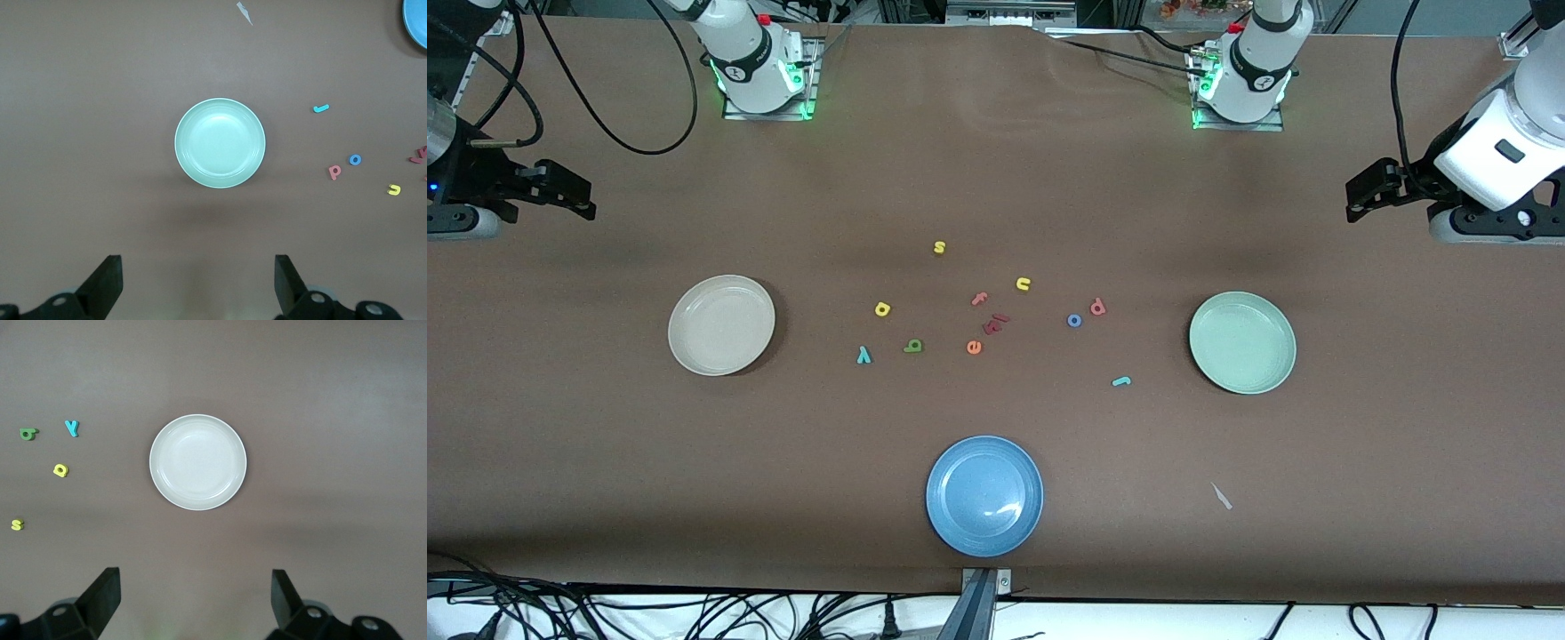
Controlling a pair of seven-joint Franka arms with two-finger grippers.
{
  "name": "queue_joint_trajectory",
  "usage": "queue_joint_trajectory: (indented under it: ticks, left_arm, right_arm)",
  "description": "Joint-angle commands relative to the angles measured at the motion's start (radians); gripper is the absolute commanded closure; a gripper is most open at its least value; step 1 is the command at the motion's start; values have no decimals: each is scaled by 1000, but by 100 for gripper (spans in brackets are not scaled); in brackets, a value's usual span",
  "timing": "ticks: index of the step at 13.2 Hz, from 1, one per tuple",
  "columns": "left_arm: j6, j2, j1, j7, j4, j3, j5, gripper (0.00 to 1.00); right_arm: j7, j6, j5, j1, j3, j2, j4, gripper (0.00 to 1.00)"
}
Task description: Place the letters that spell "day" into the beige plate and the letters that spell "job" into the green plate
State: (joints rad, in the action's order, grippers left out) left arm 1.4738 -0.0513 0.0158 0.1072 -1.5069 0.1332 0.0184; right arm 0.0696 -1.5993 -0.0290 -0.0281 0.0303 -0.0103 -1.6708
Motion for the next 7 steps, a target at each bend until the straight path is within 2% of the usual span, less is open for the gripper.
queue_joint_trajectory:
  ticks: [1,7]
  left_arm:
    - [-15,2,6,-23,14,-3,-11,0]
    - [-17,1,6,-15,31,-1,-9,0]
  right_arm:
    - [-13,18,-5,0,-1,3,16,0]
    - [-11,18,-5,0,-1,3,14,0]
